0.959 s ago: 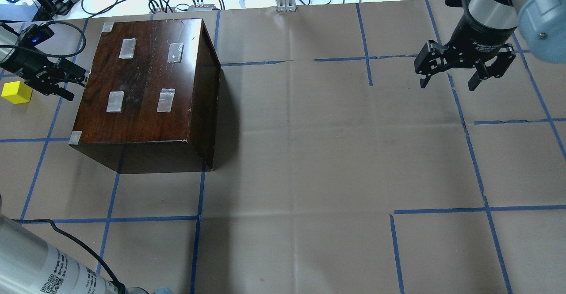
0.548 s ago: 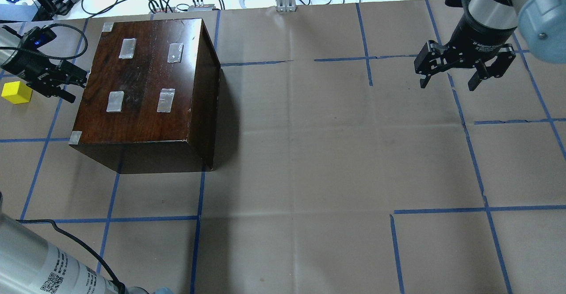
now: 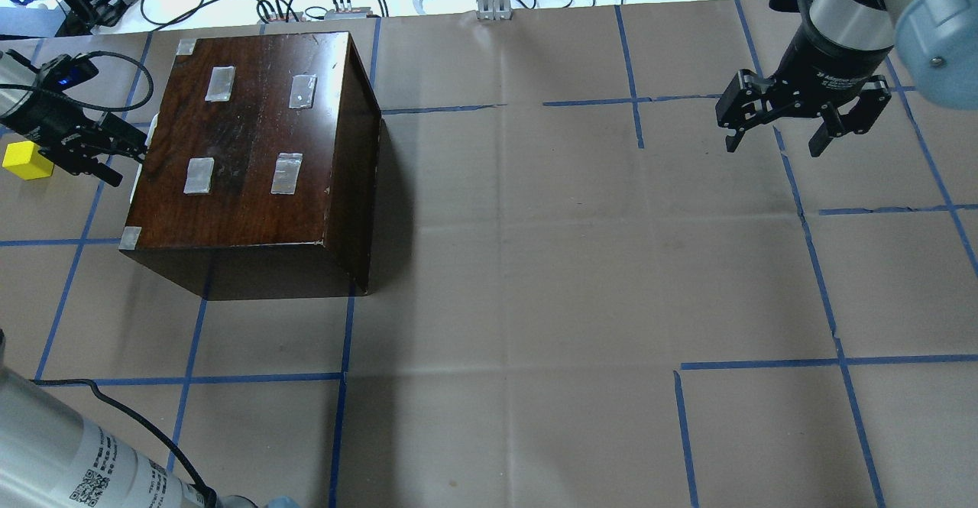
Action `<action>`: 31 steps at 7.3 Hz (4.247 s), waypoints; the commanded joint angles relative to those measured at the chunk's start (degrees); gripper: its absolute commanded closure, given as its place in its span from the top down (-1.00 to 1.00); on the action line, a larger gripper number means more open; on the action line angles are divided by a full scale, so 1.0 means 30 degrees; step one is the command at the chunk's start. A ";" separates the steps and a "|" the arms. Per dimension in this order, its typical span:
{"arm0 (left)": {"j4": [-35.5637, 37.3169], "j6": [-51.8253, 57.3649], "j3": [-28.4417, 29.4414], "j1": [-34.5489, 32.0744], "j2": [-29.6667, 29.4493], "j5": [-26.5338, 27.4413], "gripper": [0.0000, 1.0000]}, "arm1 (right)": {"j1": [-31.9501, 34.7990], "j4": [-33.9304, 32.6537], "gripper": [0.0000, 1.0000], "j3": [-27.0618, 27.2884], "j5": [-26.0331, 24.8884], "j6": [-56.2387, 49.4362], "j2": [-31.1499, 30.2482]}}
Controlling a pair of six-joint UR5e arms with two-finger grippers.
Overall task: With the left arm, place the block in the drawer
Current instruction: 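Hook the white handle with the left gripper and pull the drawer open, then release the handle and move the left gripper toward the yellow cube, then grasp the yellow cube with the left gripper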
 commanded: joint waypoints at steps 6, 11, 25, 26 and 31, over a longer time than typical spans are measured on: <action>0.0029 0.0134 0.1170 0.1398 -0.0822 0.1271 0.98 | 0.0000 0.0000 1.00 0.0010 0.0000 -0.0012 0.0000; 0.0029 0.0659 0.2225 0.2512 -0.1380 0.1829 0.98 | 0.0000 0.0000 1.00 -0.0019 0.0000 -0.0012 0.0000; 0.2282 0.3151 1.1296 0.2690 -0.7639 0.4319 0.97 | 0.0000 0.0000 1.00 0.0009 0.0000 0.0017 0.0000; 0.2372 0.2949 1.2238 0.2690 -0.8433 0.4290 0.96 | 0.0000 0.0000 1.00 -0.0019 0.0000 -0.0012 0.0000; 0.3104 0.2390 1.2863 0.2661 -1.0256 0.4317 0.86 | 0.0000 0.0000 1.00 0.0010 0.0000 -0.0012 0.0000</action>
